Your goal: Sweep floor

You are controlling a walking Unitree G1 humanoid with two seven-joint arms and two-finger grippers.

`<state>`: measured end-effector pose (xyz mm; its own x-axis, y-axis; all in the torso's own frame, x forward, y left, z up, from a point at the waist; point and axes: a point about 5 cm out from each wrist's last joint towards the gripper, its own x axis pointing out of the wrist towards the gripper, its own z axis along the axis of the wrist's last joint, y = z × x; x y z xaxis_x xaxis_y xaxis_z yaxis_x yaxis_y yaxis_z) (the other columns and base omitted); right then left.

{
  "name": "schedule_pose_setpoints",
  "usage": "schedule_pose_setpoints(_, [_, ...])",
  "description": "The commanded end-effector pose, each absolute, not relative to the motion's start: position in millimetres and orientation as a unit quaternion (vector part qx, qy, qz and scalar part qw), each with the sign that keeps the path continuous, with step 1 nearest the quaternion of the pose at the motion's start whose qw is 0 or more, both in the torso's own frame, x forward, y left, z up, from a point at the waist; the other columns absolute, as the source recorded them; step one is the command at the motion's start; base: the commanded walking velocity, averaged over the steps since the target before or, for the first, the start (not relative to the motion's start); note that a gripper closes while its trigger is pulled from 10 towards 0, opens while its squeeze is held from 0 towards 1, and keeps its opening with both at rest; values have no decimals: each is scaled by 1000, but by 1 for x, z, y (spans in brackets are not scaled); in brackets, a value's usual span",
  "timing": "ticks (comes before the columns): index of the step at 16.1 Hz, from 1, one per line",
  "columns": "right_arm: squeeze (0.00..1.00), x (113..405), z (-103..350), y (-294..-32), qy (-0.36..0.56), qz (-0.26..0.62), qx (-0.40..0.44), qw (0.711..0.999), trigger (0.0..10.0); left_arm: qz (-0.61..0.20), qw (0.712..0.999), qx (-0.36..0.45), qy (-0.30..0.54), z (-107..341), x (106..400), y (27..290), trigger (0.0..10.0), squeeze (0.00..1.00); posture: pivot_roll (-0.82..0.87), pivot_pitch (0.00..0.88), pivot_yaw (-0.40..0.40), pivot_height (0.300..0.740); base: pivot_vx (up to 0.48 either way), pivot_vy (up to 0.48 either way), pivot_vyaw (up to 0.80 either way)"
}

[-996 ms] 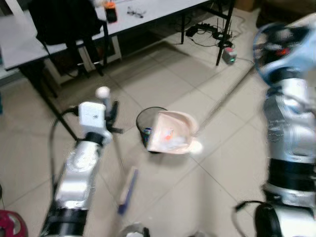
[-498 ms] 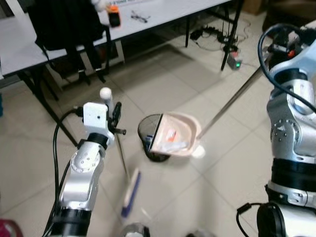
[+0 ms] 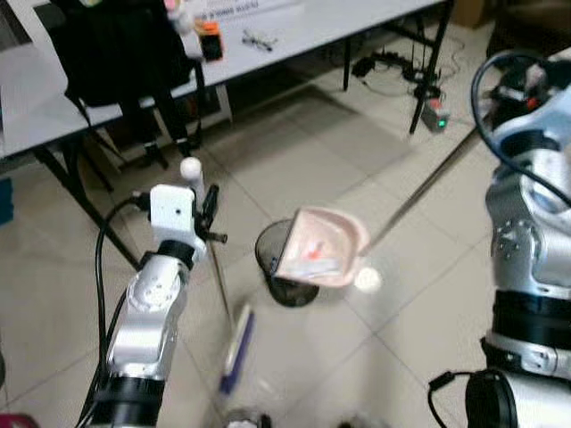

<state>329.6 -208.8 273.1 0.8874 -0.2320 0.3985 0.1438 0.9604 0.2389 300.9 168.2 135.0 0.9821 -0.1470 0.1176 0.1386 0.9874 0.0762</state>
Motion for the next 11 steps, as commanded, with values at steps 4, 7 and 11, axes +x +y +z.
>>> schedule_pose_setpoints(4, [0,327,286,-196,-254,-73,110,958,10000,-67,993,52,-77,142,301,175,10000,0,-21,68,70,740,429,0,0])
schedule_pose_setpoints(7, [0,326,285,-196,-256,-75,107,958,10000,-69,993,51,-77,141,301,175,10000,0,-21,62,71,740,431,0,0])
schedule_pose_setpoints(11, [0,325,285,-194,-266,-71,77,958,10000,-69,995,27,-63,138,300,177,10000,0,-19,64,73,740,0,0,0])
